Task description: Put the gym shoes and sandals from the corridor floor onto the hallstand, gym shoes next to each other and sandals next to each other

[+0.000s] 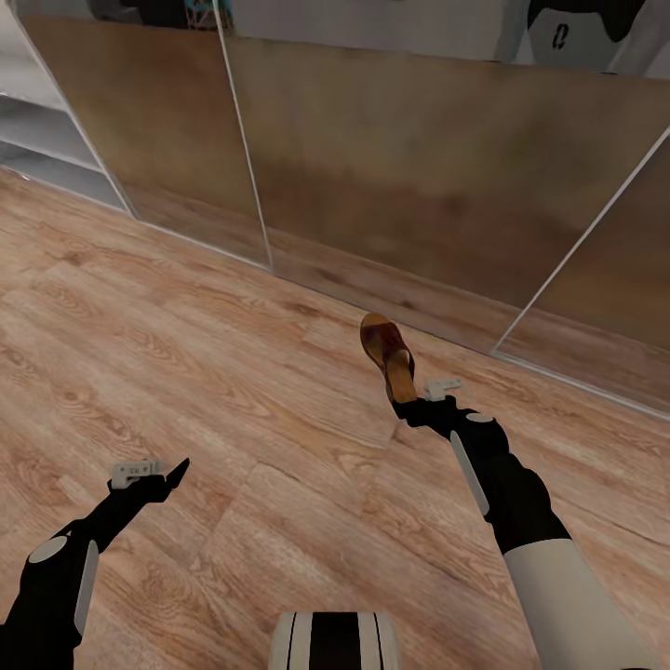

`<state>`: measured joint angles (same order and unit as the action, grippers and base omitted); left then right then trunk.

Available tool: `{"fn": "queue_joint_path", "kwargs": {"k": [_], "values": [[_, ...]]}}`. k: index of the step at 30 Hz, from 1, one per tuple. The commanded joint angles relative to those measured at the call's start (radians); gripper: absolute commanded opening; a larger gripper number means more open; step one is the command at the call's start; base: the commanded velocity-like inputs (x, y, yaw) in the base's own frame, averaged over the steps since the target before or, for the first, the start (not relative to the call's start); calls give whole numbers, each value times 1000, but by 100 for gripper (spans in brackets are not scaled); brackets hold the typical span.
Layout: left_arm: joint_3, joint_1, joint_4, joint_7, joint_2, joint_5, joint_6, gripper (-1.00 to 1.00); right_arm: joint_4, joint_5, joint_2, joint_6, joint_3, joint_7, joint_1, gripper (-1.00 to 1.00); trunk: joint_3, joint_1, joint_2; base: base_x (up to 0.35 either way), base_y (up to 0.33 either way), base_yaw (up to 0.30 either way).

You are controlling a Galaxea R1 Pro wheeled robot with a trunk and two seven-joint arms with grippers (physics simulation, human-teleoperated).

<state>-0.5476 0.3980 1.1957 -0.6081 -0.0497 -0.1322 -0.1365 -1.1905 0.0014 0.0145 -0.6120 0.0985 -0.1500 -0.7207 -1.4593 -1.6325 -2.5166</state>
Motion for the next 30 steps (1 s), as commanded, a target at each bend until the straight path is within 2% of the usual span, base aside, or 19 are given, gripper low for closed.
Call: {"fn": "queue_joint_path", "kwargs": {"k": [1,30], "values": [[-3,1,1,-7,1,-5,-6,100,-1,-3,1,-6,1,1,0,-100,5,1,0,0,0,145],[-5,1,2,-7,-1,-4,-6,100,-1,-3,1,-6,1,1,0,-100,161,14,7,0,0,126]]}}
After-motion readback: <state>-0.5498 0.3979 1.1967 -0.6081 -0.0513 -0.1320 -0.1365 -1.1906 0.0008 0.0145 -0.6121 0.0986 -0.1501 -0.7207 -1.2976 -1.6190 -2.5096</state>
